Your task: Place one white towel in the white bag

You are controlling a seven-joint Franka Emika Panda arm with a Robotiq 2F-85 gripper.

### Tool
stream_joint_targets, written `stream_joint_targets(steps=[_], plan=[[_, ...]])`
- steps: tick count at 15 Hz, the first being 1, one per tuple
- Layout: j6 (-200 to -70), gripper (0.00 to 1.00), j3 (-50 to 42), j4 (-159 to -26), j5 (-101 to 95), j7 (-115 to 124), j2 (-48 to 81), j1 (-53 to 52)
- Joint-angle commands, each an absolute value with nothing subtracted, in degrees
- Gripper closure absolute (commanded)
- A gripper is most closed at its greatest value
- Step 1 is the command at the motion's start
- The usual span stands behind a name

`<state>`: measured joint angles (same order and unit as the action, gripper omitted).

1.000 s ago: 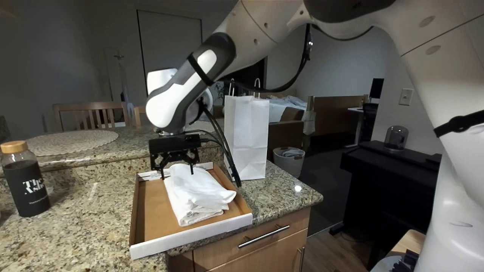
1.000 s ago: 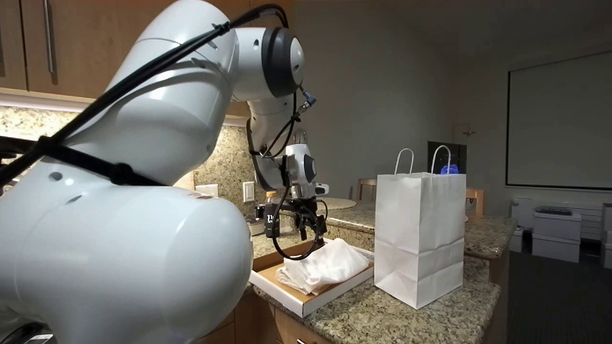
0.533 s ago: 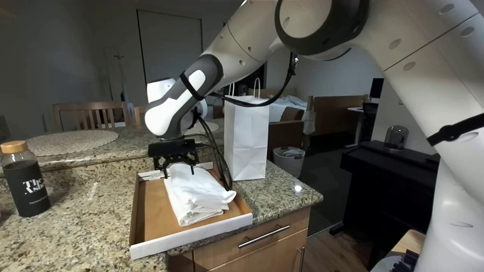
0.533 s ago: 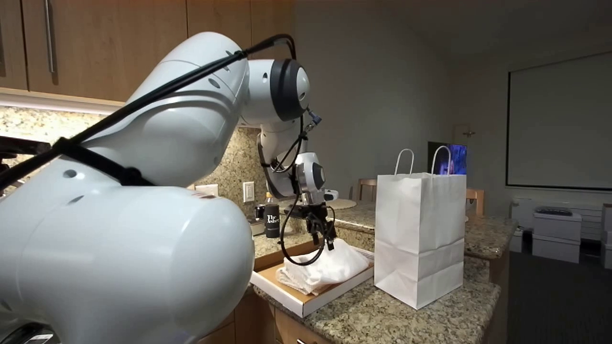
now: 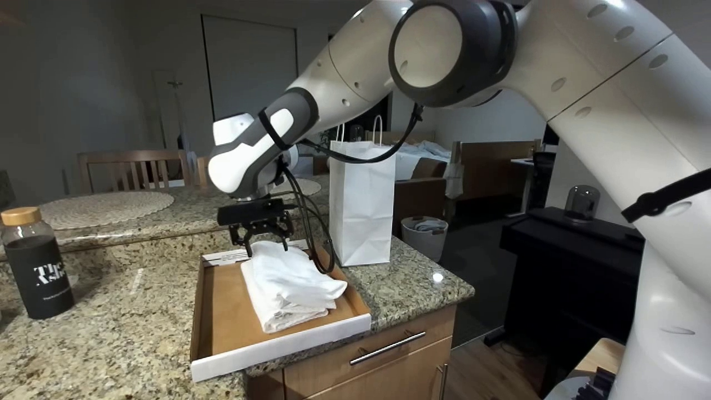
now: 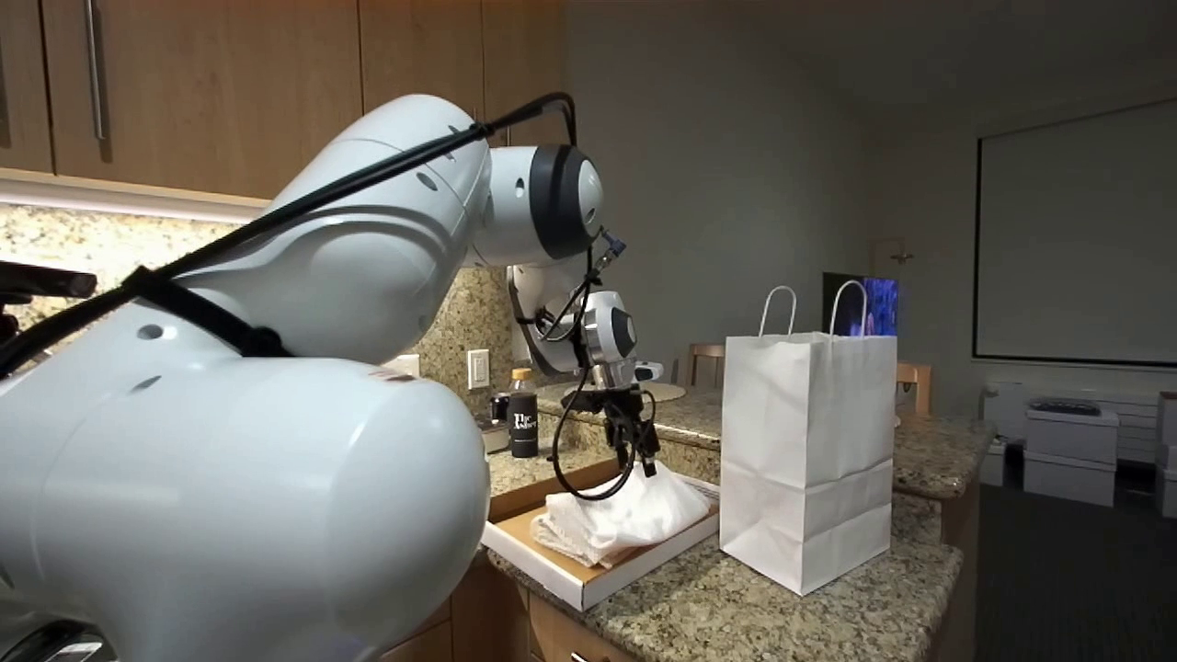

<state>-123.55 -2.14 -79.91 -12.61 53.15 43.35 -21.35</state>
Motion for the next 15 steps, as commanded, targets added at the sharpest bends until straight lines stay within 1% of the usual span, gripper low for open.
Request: stream_joint_targets(steps=[1, 4, 7, 11, 15], plan=[[-119.25, 0.08, -2.0, -75.94, -11.19, 54.28, 45.9, -21.53], [-116.91, 0.06, -1.5, -73.91, -10.38, 53.57, 47.11, -21.29], [-115.56, 0.0, -0.94, -72.4, -9.63, 52.88, 47.91, -21.03], [-115.0, 0.0, -1.06, -70.42, -9.71, 53.19, 49.2, -21.26], [-111.53, 0.0, -2.75, -67.4, -10.52, 54.57, 51.51, -21.33]])
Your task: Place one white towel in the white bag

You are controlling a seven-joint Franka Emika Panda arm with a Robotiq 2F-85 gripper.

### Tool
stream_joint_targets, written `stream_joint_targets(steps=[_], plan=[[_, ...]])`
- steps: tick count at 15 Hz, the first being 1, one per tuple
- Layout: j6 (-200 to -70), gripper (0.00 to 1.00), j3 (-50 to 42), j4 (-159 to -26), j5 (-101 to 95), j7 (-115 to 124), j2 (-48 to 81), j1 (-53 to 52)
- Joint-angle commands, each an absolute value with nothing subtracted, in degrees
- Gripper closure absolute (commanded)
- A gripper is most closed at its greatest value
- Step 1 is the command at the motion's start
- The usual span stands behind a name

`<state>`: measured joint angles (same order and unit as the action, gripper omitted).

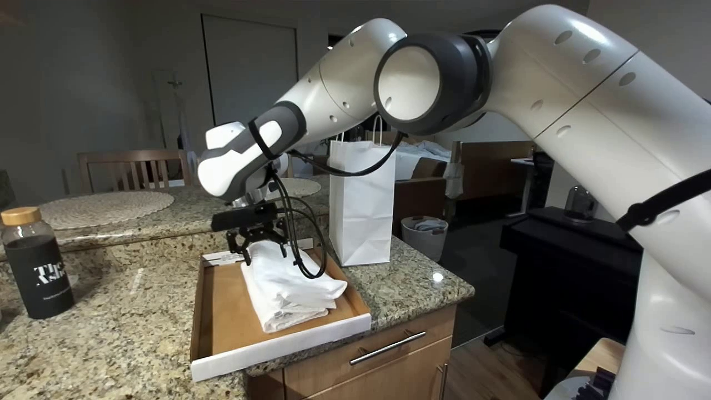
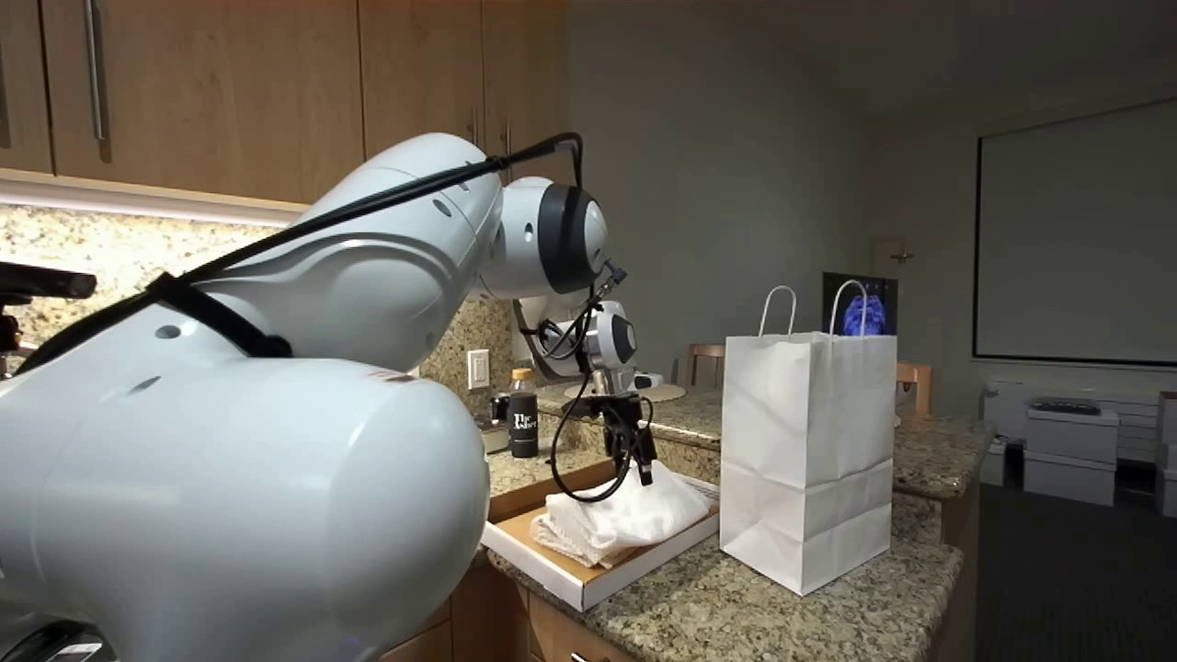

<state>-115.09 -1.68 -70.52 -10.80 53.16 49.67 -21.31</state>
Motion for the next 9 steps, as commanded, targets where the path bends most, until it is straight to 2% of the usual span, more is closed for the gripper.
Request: stream_joint_targets(steps=[1, 4, 5, 7, 9], plan=[[-110.41, 0.0, -3.12, -66.63, -10.49, 54.76, 52.01, -21.2], [-108.17, 0.0, -3.71, -64.67, -10.38, 54.94, 53.18, -21.02], [-107.33, 0.24, -3.75, -63.95, -10.3, 54.84, 53.55, -20.94], [-105.34, 0.32, -3.87, -62.81, -10.14, 54.91, 54.13, -20.92], [-102.93, 0.46, -3.64, -61.51, -9.96, 54.3, 54.77, -20.78]])
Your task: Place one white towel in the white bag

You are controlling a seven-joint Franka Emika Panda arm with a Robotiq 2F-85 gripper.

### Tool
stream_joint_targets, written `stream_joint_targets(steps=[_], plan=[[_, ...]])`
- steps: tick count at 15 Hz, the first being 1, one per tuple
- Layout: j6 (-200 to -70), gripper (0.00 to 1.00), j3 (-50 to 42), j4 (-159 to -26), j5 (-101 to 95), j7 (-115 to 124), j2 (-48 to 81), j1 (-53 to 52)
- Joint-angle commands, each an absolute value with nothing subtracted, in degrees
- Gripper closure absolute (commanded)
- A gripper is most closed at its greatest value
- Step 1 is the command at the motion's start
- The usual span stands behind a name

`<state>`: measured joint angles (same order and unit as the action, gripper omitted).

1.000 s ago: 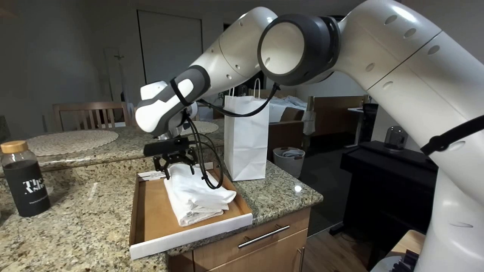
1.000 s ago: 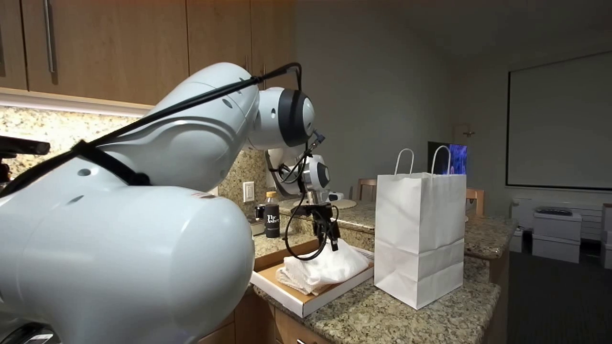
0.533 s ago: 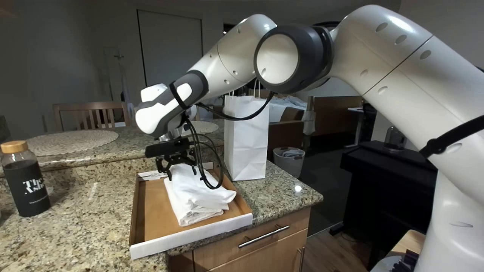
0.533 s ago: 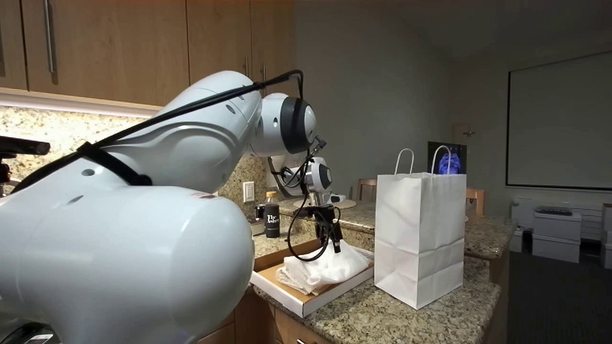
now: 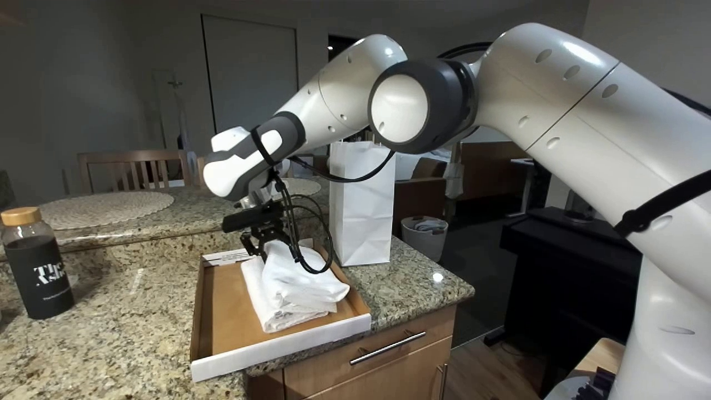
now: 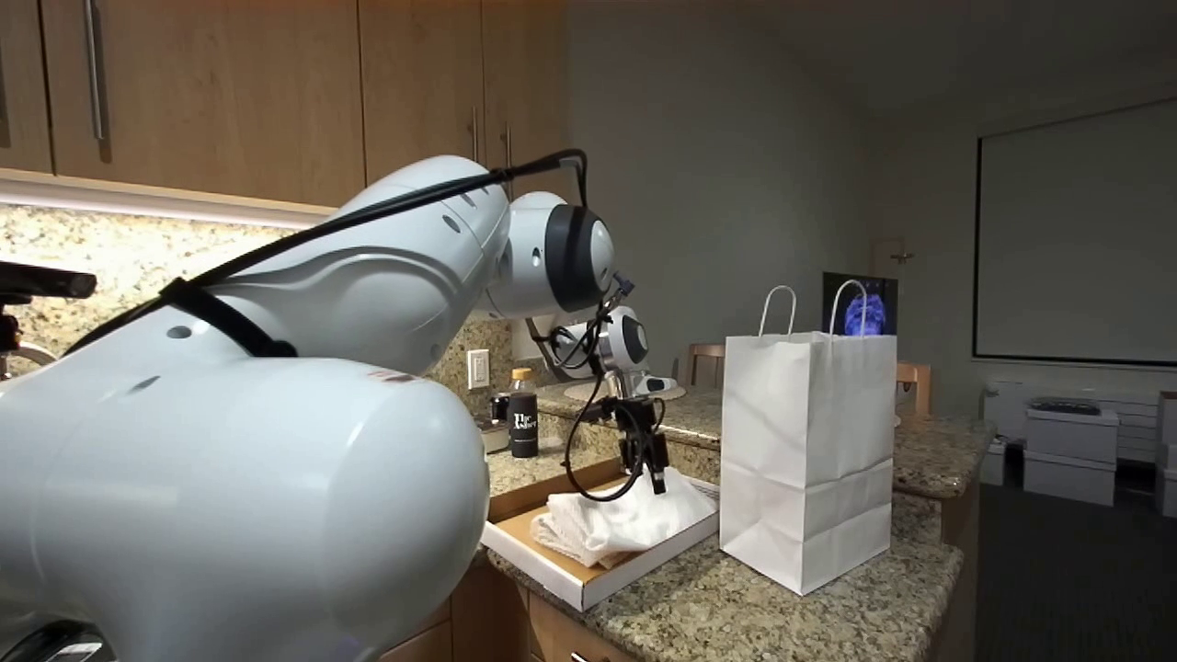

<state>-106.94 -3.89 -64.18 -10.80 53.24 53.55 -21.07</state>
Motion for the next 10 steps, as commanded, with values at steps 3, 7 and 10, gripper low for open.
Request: stream_joint_targets(steps=[3, 7, 10], plan=[[-100.68, 0.66, -3.19, -59.65, -9.67, 53.59, 55.73, -20.56], [-99.49, 0.91, -2.72, -57.74, -9.21, 53.27, 56.83, -20.37], [-99.48, 0.97, -2.82, -57.11, -8.57, 54.22, 57.21, -20.32]])
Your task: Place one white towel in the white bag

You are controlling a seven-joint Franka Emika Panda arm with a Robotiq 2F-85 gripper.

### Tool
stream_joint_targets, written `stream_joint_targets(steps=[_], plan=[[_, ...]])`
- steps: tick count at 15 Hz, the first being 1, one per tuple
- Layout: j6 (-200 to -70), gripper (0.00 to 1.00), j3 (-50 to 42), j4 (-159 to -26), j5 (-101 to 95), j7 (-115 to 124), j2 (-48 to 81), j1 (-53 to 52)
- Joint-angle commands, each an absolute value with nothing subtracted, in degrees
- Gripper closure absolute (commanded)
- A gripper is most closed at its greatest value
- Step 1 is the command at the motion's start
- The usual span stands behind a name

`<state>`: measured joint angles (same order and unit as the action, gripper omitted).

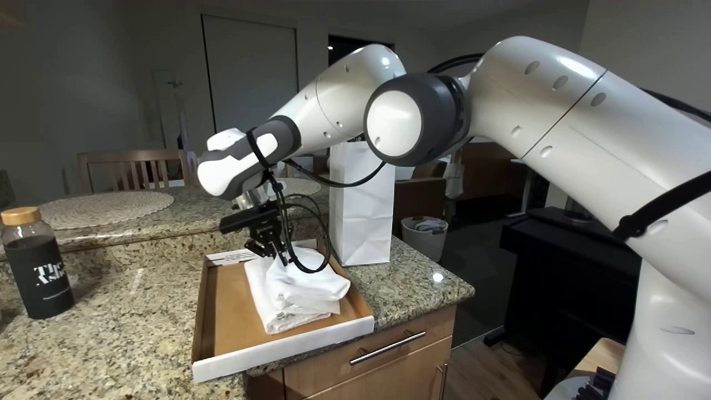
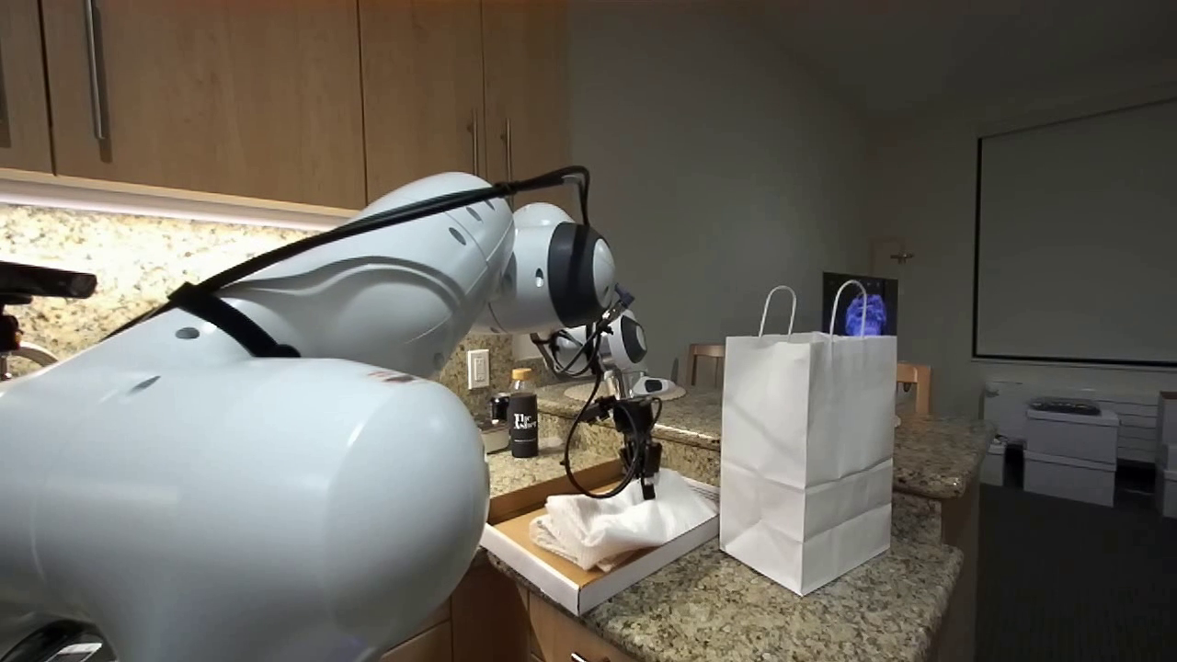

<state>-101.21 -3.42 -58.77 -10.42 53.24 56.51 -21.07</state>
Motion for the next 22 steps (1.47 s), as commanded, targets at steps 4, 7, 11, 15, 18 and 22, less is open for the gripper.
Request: stream_joint_targets(steps=[4, 7, 11, 15, 18, 22], plan=[[-100.3, 0.92, -2.33, -56.59, -5.04, 55.26, 57.58, -19.59], [-102.55, 0.91, -2.82, -56.63, -3.01, 56.47, 57.53, -19.47], [-109.53, 0.92, -4.65, -67.69, -4.75, 60.63, 49.01, -21.07], [-116.29, 0.92, -6.75, -77.2, -7.04, 65.9, 41.47, -24.09], [-118.58, 0.92, -7.32, -83.74, -12.03, 71.48, 35.32, -26.76], [-118.47, 0.92, -6.97, -91.3, -21.74, 81.21, 27.26, -29.98]])
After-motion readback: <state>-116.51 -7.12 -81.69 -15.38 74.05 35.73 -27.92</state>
